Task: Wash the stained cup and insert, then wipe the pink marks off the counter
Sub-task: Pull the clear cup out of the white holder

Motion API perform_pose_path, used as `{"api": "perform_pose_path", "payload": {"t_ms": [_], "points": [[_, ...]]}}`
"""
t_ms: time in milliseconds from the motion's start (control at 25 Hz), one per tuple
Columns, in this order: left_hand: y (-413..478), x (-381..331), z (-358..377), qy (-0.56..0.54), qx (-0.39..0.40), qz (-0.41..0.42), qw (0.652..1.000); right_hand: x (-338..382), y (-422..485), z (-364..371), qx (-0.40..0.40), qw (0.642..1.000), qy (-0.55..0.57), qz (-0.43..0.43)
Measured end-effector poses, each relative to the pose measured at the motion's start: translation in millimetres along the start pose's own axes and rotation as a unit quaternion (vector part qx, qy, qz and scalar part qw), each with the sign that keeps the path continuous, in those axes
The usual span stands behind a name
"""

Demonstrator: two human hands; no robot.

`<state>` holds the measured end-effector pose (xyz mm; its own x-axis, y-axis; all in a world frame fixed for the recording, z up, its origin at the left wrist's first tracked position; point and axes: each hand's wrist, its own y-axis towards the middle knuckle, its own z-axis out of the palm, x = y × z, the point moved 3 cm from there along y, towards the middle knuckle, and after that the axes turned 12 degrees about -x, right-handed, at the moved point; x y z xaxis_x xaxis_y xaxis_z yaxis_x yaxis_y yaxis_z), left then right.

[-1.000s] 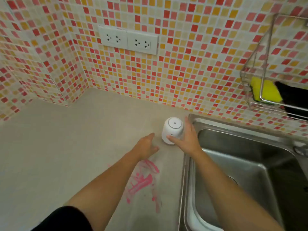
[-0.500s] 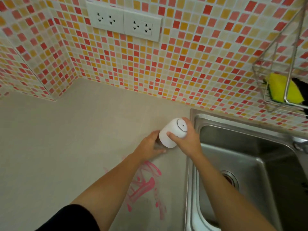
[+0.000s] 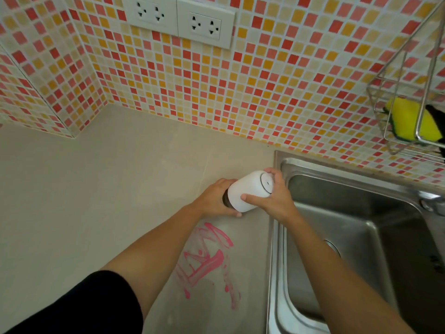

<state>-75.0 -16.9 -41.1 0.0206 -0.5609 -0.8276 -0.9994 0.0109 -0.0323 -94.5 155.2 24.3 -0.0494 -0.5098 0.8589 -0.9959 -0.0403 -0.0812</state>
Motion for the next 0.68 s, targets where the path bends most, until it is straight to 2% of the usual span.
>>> {"api": "perform_pose_path", "payload": {"t_ms": [400, 680], "points": [[-6, 8, -4, -0.042, -0.018, -0.031, 0.998, 21, 7, -9, 0.024, 0.997, -0.046, -0.065], [-6, 5, -3, -0.040, -0.029, -0.040, 0.998, 35, 5, -32, 0.000, 0.997, -0.035, -0.072]]}}
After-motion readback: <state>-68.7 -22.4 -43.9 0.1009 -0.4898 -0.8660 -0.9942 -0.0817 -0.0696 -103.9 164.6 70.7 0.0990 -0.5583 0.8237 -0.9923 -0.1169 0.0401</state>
